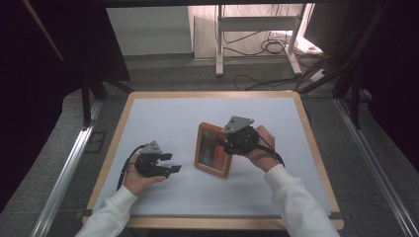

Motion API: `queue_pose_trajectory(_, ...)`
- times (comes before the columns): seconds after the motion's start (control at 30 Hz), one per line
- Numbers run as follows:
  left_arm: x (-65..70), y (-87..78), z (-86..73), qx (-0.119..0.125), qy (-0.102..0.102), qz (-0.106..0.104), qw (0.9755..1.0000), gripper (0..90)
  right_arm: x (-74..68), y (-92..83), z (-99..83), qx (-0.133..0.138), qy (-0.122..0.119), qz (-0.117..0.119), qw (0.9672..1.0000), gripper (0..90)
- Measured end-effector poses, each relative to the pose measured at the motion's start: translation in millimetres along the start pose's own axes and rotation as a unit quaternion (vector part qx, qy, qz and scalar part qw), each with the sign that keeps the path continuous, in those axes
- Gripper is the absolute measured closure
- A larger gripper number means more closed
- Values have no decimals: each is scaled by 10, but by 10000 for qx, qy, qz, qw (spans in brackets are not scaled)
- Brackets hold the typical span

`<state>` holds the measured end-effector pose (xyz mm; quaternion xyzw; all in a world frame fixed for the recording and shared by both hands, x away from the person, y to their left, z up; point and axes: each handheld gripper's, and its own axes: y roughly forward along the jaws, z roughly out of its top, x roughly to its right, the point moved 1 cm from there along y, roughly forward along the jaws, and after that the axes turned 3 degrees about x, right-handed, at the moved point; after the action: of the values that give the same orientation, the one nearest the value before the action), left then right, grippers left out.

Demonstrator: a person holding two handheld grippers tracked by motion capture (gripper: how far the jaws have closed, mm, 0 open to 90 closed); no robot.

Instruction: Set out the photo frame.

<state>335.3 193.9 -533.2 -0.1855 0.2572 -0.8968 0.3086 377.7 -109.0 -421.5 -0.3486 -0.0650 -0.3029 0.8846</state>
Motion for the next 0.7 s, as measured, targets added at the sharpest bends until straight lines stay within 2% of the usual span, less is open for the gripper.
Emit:
queue_pose_trajectory(0.03,1,0,0,1,3,0,10000,336,40,25,-20,21,140,38,9999,440)
queue_pose_trajectory(0.07,3,0,1,-2,2,-2,10000,336,50,31,-23,46,181,46,9998,439)
queue_pose_trajectory(0.27,3,-2,2,-4,28,-3,10000,334,23,38,-16,57,146,-38,9999,424)
queue_pose_trajectory(0.4,6,-2,2,-3,33,0,10000,334,26,24,-39,76,207,-84,9997,396)
queue_pose_trajectory(0.47,7,0,2,-6,36,1,10000,333,38,-4,-70,148,393,-96,9991,365)
queue_pose_trajectory(0.6,7,2,2,-27,65,8,10000,332,44,-43,-97,258,565,-110,9980,319)
queue_pose_trajectory(0.7,10,-6,4,-23,64,16,10000,329,47,-121,-132,393,788,-247,9958,257)
